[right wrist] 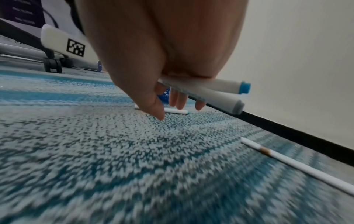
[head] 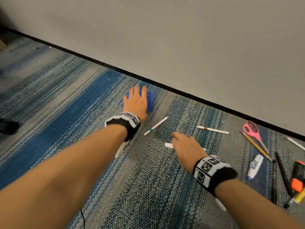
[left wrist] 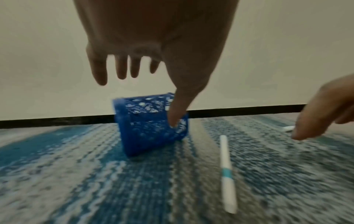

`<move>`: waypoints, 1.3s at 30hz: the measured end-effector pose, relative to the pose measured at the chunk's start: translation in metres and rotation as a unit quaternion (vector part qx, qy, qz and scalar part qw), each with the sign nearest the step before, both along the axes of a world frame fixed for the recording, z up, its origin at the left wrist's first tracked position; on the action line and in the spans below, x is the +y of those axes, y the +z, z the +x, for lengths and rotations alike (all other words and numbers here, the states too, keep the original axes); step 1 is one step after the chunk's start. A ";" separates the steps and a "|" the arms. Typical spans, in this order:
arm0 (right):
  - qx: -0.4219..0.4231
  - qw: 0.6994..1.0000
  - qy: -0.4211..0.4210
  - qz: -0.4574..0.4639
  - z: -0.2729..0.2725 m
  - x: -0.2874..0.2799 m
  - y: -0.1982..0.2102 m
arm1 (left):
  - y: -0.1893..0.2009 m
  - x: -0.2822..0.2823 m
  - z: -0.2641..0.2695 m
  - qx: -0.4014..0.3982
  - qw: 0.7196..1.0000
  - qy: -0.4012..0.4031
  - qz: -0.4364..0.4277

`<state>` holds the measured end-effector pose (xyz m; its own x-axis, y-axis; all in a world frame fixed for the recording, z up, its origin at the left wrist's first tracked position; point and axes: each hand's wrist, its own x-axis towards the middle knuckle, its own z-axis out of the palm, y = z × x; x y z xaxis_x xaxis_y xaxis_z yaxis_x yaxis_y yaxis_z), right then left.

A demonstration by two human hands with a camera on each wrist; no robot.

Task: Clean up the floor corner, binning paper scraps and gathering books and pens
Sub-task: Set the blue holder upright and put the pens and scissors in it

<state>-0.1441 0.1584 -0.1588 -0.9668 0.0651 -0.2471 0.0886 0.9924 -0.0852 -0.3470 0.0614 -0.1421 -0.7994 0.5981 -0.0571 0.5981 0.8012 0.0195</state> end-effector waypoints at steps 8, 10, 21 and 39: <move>-0.060 0.995 0.042 0.075 -0.078 -0.034 -0.039 | -0.020 -0.010 -0.031 0.024 0.995 -0.040 -0.083; -0.059 0.992 0.055 0.094 -0.078 -0.035 -0.048 | -0.028 -0.012 -0.030 0.034 0.997 -0.025 -0.071; 0.115 0.991 -0.061 0.021 -0.038 0.035 -0.040 | -0.029 0.011 0.004 -0.012 0.999 -0.014 0.044; 0.074 0.961 -0.267 0.012 0.056 0.113 0.022 | -0.034 0.025 0.090 -0.343 0.903 -0.127 0.226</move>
<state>-0.0881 0.2714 -0.1372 -0.8188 0.5650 -0.1019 0.5738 0.8112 -0.1127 -0.2573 0.0861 -0.1756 -0.5027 0.8431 -0.1910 0.4841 0.4576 0.7458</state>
